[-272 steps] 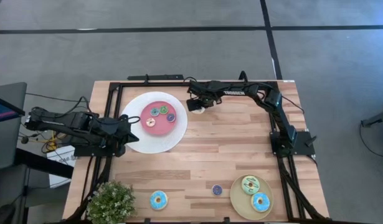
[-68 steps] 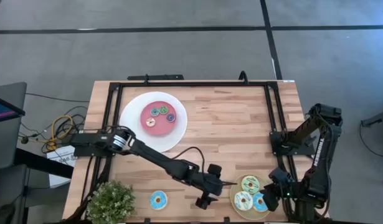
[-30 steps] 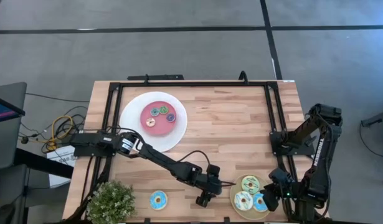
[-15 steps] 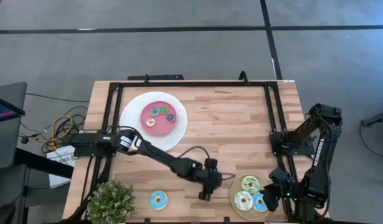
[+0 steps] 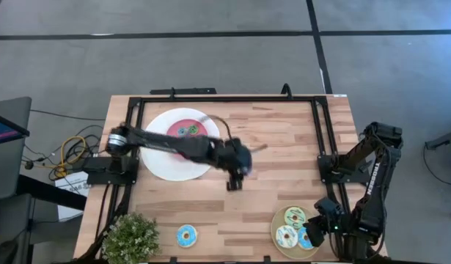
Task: Pick & Place donuts
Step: Put the small violet donut on the pink plate, then put the large blue donut on the brown plate
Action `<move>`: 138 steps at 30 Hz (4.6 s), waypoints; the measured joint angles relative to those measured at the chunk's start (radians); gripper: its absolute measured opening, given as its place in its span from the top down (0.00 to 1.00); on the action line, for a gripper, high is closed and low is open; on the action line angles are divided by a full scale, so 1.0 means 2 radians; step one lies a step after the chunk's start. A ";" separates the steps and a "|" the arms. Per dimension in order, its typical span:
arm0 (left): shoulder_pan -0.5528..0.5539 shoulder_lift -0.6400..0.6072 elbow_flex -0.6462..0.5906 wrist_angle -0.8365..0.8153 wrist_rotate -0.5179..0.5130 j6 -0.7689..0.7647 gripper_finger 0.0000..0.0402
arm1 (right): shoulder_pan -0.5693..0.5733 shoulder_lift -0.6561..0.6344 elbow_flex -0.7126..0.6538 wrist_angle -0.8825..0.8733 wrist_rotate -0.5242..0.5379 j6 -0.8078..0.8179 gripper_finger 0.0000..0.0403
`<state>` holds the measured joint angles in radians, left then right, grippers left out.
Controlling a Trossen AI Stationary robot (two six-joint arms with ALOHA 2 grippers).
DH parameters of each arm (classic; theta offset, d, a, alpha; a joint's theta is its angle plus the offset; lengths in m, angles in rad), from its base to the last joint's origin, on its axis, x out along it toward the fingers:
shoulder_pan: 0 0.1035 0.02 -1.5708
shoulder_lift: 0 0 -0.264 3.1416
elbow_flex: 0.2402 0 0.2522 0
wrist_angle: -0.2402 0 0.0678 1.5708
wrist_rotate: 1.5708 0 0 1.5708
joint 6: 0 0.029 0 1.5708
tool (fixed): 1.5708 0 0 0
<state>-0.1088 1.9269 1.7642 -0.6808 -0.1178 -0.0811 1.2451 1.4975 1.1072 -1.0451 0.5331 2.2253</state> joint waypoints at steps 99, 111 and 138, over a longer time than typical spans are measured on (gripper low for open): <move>-0.240 -0.596 -0.675 0.199 -0.081 -0.106 1.00 | -0.438 0.299 0.282 0.401 -0.105 -0.798 0.41; -0.240 -0.693 -0.688 0.175 -0.053 -0.095 1.00 | -0.437 0.503 0.613 0.169 -0.195 -0.898 0.39; -0.240 -0.698 -0.688 0.139 0.000 -0.141 1.00 | -0.415 0.571 0.614 0.252 -0.191 -0.955 0.39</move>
<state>-0.5896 0.5316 0.3889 -0.4038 -0.1175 -0.3637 0.4156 2.6400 2.3356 -0.5417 0.1501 0.3155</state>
